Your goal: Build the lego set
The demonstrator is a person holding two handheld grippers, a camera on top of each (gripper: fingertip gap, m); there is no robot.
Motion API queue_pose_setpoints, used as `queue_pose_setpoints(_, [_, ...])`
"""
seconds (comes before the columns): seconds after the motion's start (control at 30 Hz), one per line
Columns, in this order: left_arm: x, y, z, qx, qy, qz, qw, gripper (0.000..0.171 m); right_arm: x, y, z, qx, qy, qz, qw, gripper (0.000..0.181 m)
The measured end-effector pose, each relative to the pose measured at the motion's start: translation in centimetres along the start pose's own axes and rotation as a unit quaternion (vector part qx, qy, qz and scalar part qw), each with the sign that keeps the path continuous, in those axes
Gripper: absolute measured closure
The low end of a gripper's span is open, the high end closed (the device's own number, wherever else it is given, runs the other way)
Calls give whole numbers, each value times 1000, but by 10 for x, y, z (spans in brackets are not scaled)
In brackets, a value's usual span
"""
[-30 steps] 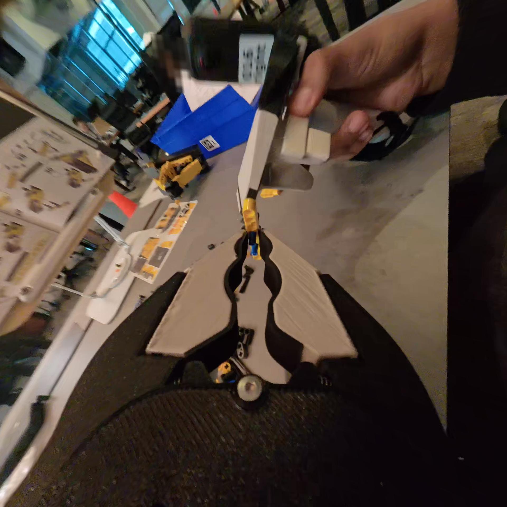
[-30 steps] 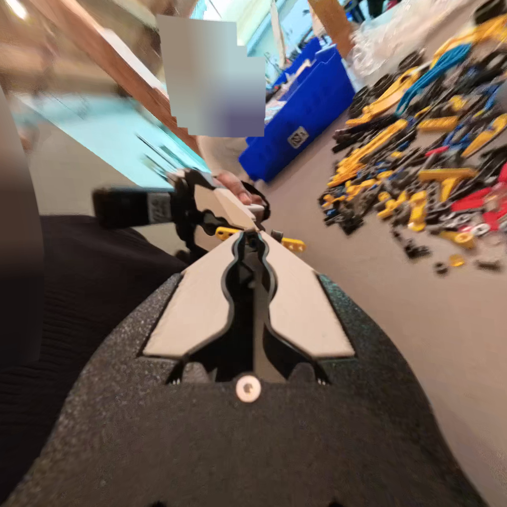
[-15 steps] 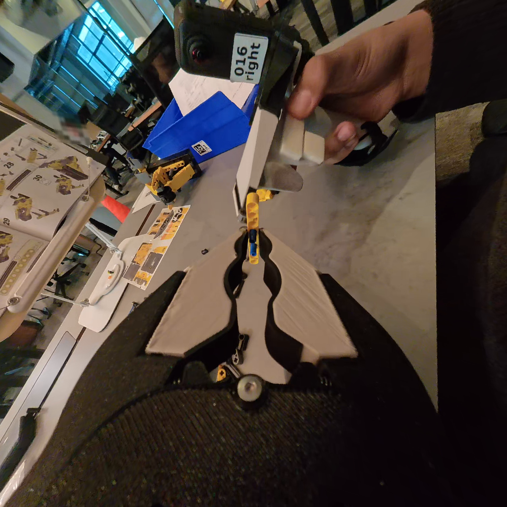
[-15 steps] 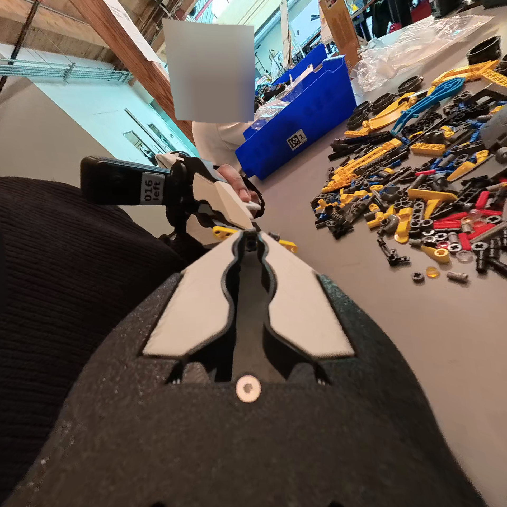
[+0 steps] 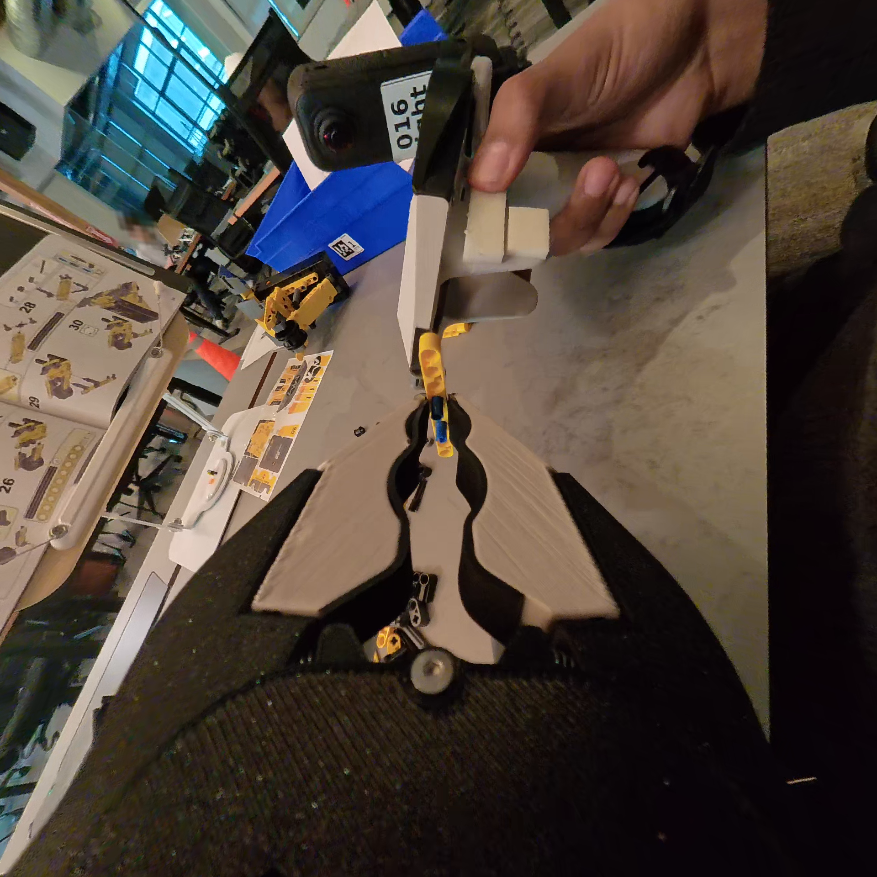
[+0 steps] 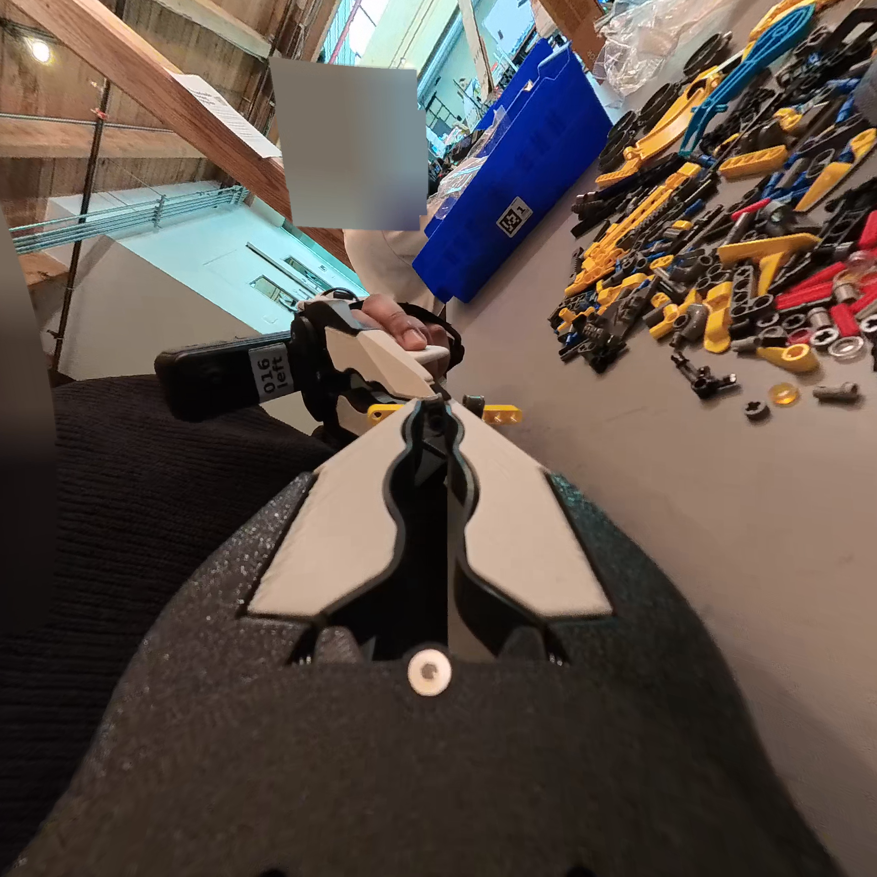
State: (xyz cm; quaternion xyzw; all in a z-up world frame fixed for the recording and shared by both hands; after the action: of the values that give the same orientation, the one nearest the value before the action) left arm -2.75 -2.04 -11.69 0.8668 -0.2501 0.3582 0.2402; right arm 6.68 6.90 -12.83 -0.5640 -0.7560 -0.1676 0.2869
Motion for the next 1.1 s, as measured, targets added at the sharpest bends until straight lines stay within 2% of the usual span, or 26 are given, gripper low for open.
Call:
queue_pose_setpoints(0.23, [2, 2, 0, 14, 27, 27, 999, 164, 1, 3, -4, 17, 25, 13, 999, 174])
queue_pose_setpoints(0.27, [1, 2, 0, 17, 35, 28, 999, 146, 1, 5, -5, 17, 39, 17, 999, 174])
queue_pose_setpoints(0.33, [-5, 3, -1, 20, 59, 14, 998, 125, -1, 12, -4, -1, 81, 15, 997, 174])
queue_pose_setpoints(0.43, [-14, 4, -3, 3, 128, 11, 992, 104, -14, 19, 0, -46, 149, -37, 987, 174])
queue_pose_setpoints(0.53, [-17, -1, -6, -44, 250, 8, 967, 87, -30, 16, 1, -87, 202, -110, 969, 174])
queue_pose_setpoints(0.6, [-16, -4, -3, -88, 300, 5, 950, 78, -38, 13, 3, -126, 246, -151, 949, 174])
queue_pose_setpoints(0.67, [-19, -8, 2, -109, 317, -2, 942, 75, -44, 11, 9, -168, 276, -188, 928, 174])
queue_pose_setpoints(0.8, [-28, -14, 13, -118, 313, -39, 942, 77, -51, 9, 10, -178, 289, -216, 915, 173])
queue_pose_setpoints(0.93, [-35, -16, 22, -123, 297, -68, 944, 79, -48, 11, 1, -145, 295, -190, 925, 157])
queue_pose_setpoints(1.1, [-39, -17, 25, -129, 285, -87, 946, 84, -35, 20, -3, -128, 301, -137, 935, 154])
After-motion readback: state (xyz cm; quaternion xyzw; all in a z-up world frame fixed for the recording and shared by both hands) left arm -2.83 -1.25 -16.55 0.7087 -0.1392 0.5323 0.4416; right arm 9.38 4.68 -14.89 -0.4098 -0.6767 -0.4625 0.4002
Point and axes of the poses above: each gripper's, where its closed fingertips meet, y back along the fingers, x out of its top, z = x × y across the jaws, the point moved 7 cm from there along y, back along the fingers, and after that the axes turned 9 degrees about z, right-handed, at the moved point
